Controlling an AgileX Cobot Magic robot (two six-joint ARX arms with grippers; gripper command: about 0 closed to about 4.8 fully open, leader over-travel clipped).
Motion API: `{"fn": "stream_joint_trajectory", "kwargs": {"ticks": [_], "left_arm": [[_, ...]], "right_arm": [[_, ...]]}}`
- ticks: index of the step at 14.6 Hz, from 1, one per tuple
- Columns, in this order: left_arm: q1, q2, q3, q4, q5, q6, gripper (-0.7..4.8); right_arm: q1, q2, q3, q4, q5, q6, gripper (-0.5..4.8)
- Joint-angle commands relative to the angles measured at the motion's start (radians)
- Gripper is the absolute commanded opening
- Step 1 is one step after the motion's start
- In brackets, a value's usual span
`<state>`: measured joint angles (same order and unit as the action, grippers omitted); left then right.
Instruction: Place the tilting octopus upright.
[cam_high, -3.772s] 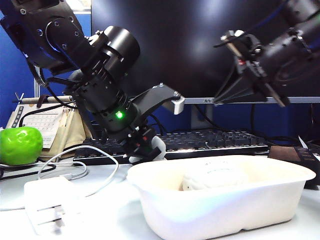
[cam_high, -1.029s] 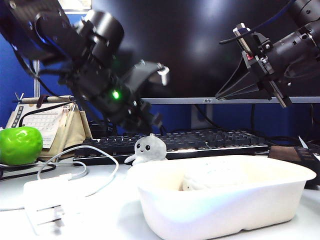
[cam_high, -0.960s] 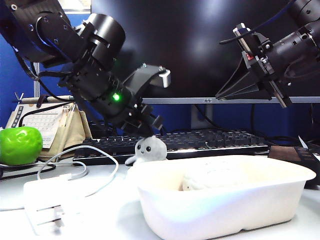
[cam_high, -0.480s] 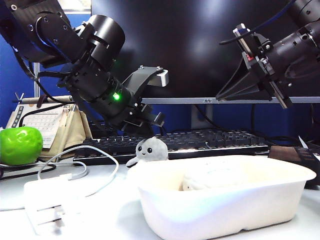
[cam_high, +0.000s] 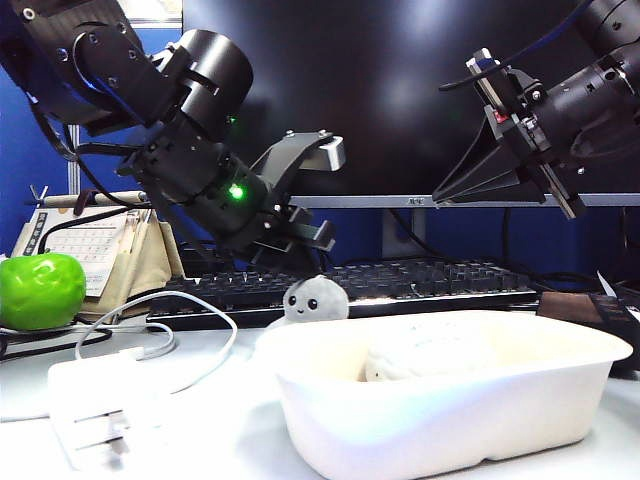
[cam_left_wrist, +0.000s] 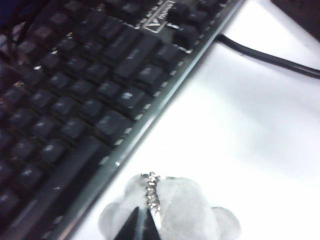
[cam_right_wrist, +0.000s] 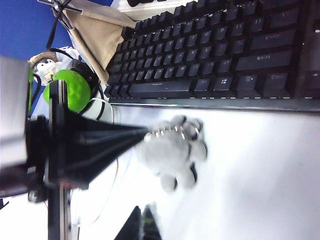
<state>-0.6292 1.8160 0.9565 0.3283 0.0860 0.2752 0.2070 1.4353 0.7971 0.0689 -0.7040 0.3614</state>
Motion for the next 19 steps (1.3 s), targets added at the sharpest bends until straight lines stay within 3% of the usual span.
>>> {"fn": "stream_joint_trajectory", "kwargs": {"ticks": [1, 5, 6, 7, 8, 11, 14, 17, 19], "left_arm": [[-0.034, -0.001, 0.002, -0.012, 0.008, -0.003, -0.05], [-0.060, -0.001, 0.002, 0.002, 0.005, 0.002, -0.04], [-0.060, -0.002, 0.002, 0.009, 0.004, 0.002, 0.23], [-0.060, -0.003, 0.002, 0.016, -0.005, 0.002, 1.04], [-0.060, -0.008, 0.002, 0.025, -0.033, 0.002, 1.51], [-0.059, -0.076, 0.002, 0.042, -0.055, 0.003, 1.51], [-0.060, -0.244, 0.002, 0.076, -0.188, 0.004, 1.50], [-0.079, -0.462, 0.002, 0.021, -0.191, 0.001, 1.48], [-0.116, -0.642, 0.002, -0.081, -0.191, 0.001, 1.47]], "right_arm": [[0.000, -0.005, 0.004, 0.010, -0.005, -0.003, -0.06], [0.000, -0.005, 0.004, 0.010, -0.005, -0.003, -0.06], [0.000, -0.005, 0.004, 0.010, -0.005, -0.003, -0.06], [0.000, -0.005, 0.004, 0.010, -0.005, -0.003, -0.06], [0.000, -0.005, 0.004, 0.011, -0.005, -0.003, -0.05], [-0.002, -0.005, 0.004, 0.066, 0.004, -0.003, -0.06], [-0.002, -0.005, 0.005, 0.094, 0.003, -0.003, -0.06], [-0.002, -0.005, 0.005, 0.093, -0.002, -0.002, -0.06], [-0.002, -0.010, 0.005, 0.095, -0.074, -0.001, -0.06]]}}
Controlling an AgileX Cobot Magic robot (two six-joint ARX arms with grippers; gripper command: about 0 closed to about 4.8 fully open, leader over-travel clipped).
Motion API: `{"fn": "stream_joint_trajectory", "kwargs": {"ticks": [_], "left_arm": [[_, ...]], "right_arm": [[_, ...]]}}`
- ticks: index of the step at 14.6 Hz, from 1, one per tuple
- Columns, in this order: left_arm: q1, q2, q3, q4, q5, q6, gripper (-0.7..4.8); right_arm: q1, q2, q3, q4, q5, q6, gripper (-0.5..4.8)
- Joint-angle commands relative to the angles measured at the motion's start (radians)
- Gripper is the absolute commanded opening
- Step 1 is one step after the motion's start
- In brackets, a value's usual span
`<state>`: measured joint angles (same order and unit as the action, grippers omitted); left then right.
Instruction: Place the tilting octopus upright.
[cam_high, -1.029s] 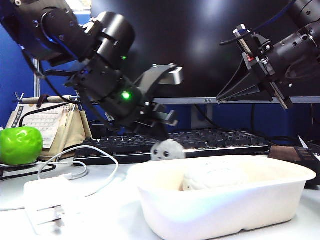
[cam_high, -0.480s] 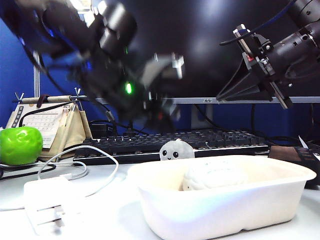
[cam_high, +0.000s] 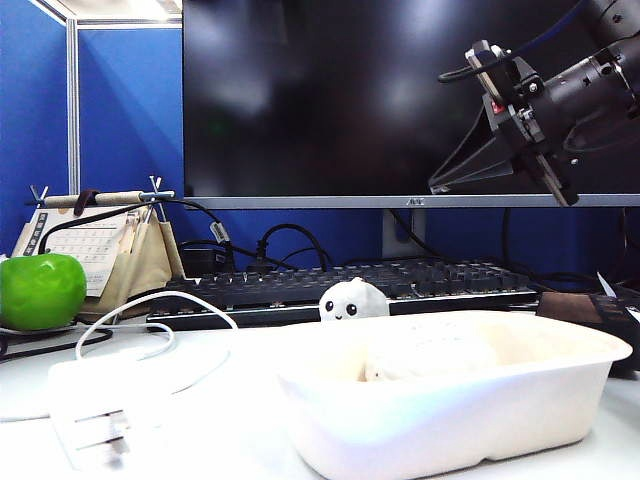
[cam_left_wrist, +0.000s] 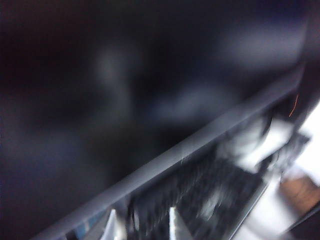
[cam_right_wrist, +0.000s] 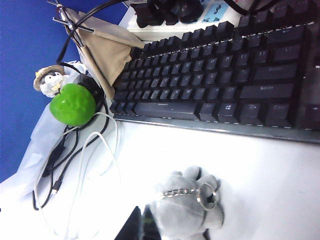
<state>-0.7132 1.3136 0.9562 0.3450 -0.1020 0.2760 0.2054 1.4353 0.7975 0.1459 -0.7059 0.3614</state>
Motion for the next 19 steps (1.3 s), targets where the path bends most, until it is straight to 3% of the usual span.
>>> {"fn": "stream_joint_trajectory", "kwargs": {"ticks": [1, 3, 6, 7, 8, 10, 12, 17, 19], "left_arm": [[-0.056, -0.226, 0.002, -0.166, -0.004, 0.000, 1.24], [-0.101, -0.412, 0.002, -0.348, -0.002, 0.000, 0.19], [-0.165, -0.643, 0.002, -0.563, -0.002, -0.010, 0.16], [-0.187, -0.691, 0.002, -0.604, 0.002, -0.057, -0.02], [-0.240, -0.757, 0.002, -0.674, 0.039, -0.155, -0.06], [-0.343, -0.810, 0.000, -0.776, 0.037, -0.187, -0.06], [-0.438, -0.812, -0.005, -0.785, 0.009, -0.182, -0.06], [-0.451, -0.800, -0.005, -0.762, -0.086, -0.155, -0.06], [-0.451, -0.800, -0.005, -0.756, -0.136, -0.108, -0.05]], "right_arm": [[0.000, -0.024, 0.005, 0.016, -0.109, -0.002, -0.06], [0.000, -0.100, 0.005, 0.021, -0.098, -0.031, -0.06], [0.001, -0.343, 0.005, 0.029, -0.047, -0.085, -0.06], [0.002, -0.428, 0.005, 0.014, -0.032, -0.085, -0.06], [0.003, -0.586, 0.004, -0.056, -0.025, -0.086, -0.06], [0.008, -0.803, 0.003, -0.234, 0.012, -0.140, -0.06], [0.007, -1.039, 0.003, -0.410, 0.098, -0.183, -0.06], [0.006, -1.407, -0.010, -0.507, 0.431, -0.183, -0.05], [0.006, -1.432, -0.008, -0.581, 0.442, -0.171, -0.06]]}}
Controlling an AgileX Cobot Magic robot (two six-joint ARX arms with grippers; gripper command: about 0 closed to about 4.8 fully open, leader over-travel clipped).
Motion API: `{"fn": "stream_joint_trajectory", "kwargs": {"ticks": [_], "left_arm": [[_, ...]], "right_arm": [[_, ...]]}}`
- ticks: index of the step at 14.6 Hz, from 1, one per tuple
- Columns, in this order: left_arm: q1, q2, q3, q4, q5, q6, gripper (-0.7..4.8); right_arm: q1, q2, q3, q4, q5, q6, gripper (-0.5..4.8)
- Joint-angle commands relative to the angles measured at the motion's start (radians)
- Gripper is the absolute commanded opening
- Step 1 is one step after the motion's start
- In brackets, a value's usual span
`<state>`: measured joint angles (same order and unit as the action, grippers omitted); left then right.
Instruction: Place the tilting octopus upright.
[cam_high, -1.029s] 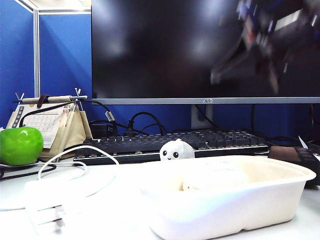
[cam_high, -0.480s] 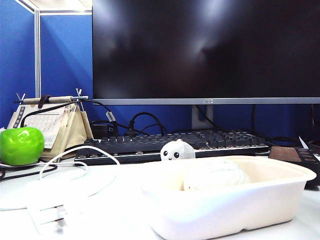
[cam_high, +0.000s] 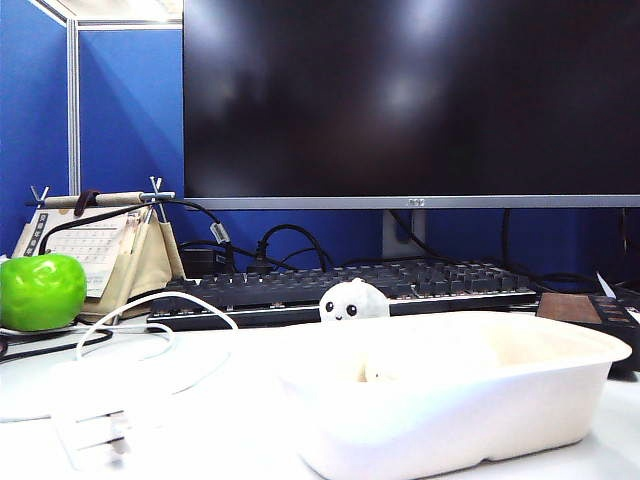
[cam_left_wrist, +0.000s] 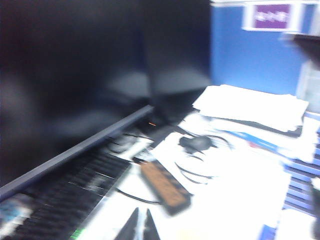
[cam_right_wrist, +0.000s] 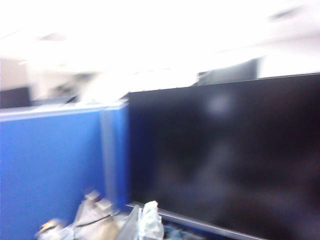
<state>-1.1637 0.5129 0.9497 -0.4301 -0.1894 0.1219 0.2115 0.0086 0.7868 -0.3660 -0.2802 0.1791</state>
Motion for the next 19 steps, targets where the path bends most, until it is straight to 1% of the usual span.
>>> {"fn": "stream_joint_trajectory", "kwargs": {"ticks": [1, 7, 11, 12, 13, 14, 15, 16, 18, 19], "left_arm": [[0.000, 0.000, 0.001, 0.013, -0.051, 0.045, -0.05], [0.000, 0.000, 0.001, -0.019, -0.052, 0.046, -0.05], [0.000, 0.000, 0.001, -0.019, -0.054, 0.046, -0.05], [0.006, 0.000, 0.001, -0.004, -0.069, 0.058, -0.05], [0.027, -0.002, 0.001, -0.002, -0.060, 0.058, -0.05], [0.071, -0.002, 0.001, -0.010, -0.053, 0.058, -0.05], [0.160, -0.002, 0.001, -0.010, -0.016, 0.043, -0.05], [0.275, -0.002, 0.001, -0.010, 0.062, 0.018, -0.05], [0.579, -0.002, 0.001, -0.010, 0.268, 0.008, -0.05], [0.747, -0.002, 0.001, -0.010, 0.336, 0.008, -0.05]], "right_arm": [[0.000, -0.005, 0.001, -0.098, 0.011, 0.011, -0.06], [0.000, -0.005, 0.002, -0.299, 0.015, 0.011, -0.05], [0.000, -0.005, 0.002, -0.347, 0.015, 0.011, -0.05], [0.000, -0.005, 0.002, -0.348, 0.015, 0.011, -0.05], [0.000, -0.005, 0.002, -0.348, 0.015, 0.011, -0.06], [0.000, -0.005, 0.002, -0.348, 0.016, 0.011, -0.05], [0.000, -0.005, 0.002, -0.348, 0.015, 0.011, -0.05], [0.000, -0.005, 0.002, -0.348, 0.015, 0.011, -0.06], [0.000, -0.005, 0.002, -0.348, 0.015, 0.011, -0.05], [0.000, -0.005, 0.002, -0.348, 0.015, 0.011, -0.05]]}}
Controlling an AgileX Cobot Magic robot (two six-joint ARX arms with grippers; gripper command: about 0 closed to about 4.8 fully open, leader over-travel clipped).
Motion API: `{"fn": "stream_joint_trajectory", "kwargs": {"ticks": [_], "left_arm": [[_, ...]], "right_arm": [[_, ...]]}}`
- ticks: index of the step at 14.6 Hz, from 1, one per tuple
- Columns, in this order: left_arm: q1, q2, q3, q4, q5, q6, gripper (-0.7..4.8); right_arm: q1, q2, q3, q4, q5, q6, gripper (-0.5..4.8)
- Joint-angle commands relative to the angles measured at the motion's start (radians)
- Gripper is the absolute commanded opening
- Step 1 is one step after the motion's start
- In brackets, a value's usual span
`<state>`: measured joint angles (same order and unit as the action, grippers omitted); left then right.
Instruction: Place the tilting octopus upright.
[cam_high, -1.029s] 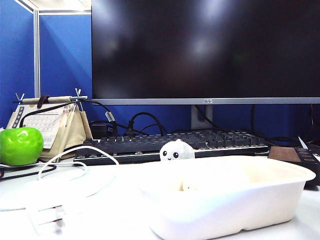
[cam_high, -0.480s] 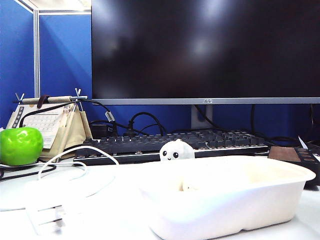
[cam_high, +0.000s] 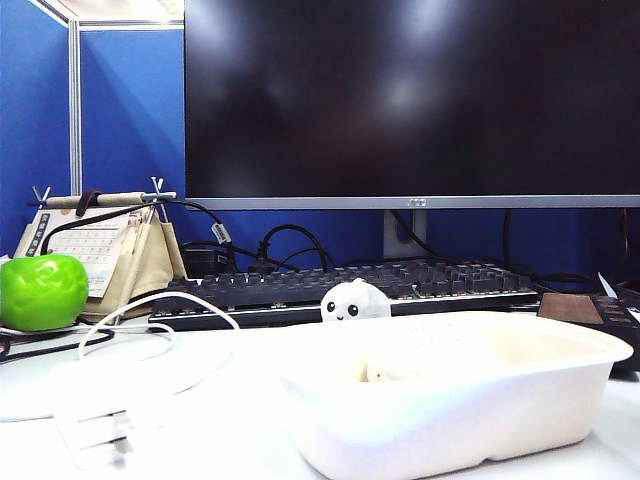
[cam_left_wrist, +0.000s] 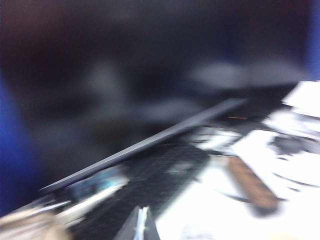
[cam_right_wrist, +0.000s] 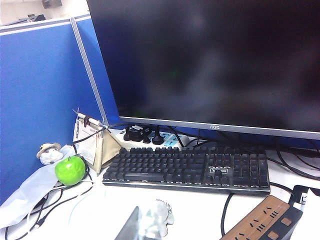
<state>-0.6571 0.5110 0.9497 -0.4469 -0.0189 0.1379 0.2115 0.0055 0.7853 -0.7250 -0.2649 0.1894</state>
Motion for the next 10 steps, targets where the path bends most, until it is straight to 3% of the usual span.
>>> {"fn": "stream_joint_trajectory", "kwargs": {"ticks": [1, 2, 4, 10], "left_arm": [[0.365, 0.000, 0.001, 0.006, 0.179, -0.008, -0.05], [0.457, 0.000, 0.001, 0.007, 0.177, -0.008, -0.05], [0.549, 0.000, 0.001, 0.008, 0.166, -0.006, -0.05], [0.554, 0.016, -0.063, 0.049, 0.098, 0.060, -0.05]], "right_arm": [[0.000, -0.002, 0.003, 0.011, 0.000, 0.000, -0.06], [0.000, -0.002, 0.003, 0.011, 0.000, 0.000, -0.06], [0.000, -0.002, 0.003, 0.011, 0.000, 0.000, -0.05], [0.000, -0.002, 0.003, 0.011, 0.000, 0.000, -0.05]]}}
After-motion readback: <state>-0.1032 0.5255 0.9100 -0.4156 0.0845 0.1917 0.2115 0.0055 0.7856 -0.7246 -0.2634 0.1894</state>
